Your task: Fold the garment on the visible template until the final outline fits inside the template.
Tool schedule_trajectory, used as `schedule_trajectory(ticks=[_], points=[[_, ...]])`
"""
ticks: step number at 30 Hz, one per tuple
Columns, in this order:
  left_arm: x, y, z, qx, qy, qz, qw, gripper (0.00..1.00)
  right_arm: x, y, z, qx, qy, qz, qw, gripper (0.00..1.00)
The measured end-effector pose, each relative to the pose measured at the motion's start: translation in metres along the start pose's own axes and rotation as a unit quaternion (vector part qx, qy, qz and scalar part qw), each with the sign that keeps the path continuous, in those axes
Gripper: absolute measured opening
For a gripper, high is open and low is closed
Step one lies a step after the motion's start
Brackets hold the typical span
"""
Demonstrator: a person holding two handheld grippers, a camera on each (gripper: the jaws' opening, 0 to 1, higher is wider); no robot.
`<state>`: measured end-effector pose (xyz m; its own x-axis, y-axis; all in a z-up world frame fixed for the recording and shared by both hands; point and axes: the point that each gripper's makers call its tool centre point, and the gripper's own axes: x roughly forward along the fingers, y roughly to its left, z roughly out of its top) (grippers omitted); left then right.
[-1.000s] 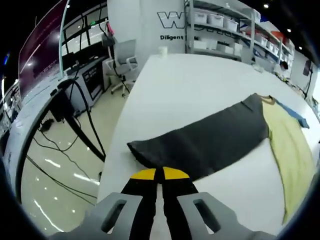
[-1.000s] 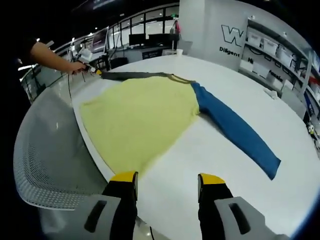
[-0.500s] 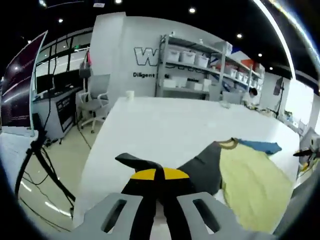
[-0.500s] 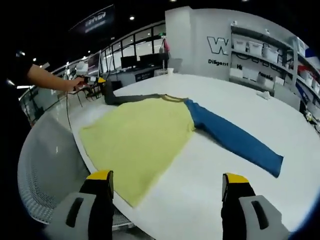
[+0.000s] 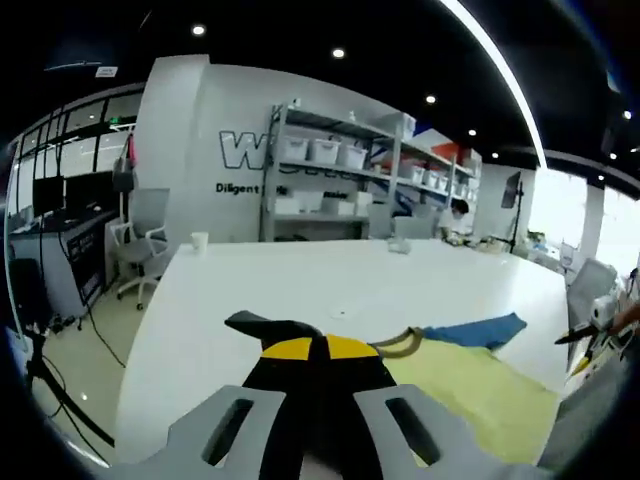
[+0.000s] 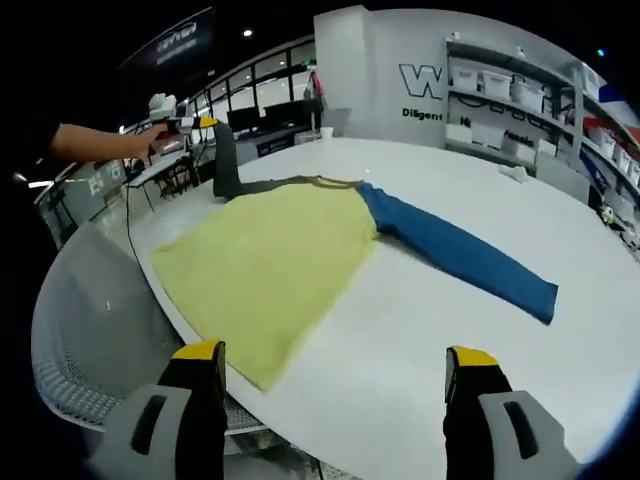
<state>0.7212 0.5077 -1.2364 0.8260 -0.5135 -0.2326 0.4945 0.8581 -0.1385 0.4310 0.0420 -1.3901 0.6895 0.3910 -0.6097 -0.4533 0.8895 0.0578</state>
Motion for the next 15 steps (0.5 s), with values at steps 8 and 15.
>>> schedule_trajectory(ticks=[8, 15], points=[[0.014, -0.060, 0.035, 0.027, -0.021, -0.050, 0.9981, 0.01, -0.005, 0.000, 0.003, -0.002, -0.006, -0.006, 1.0000, 0.95], [0.021, -0.112, 0.071, 0.031, -0.047, -0.091, 0.9942, 0.01, -0.006, -0.001, 0.005, -0.003, -0.008, -0.011, 0.9999, 0.96]])
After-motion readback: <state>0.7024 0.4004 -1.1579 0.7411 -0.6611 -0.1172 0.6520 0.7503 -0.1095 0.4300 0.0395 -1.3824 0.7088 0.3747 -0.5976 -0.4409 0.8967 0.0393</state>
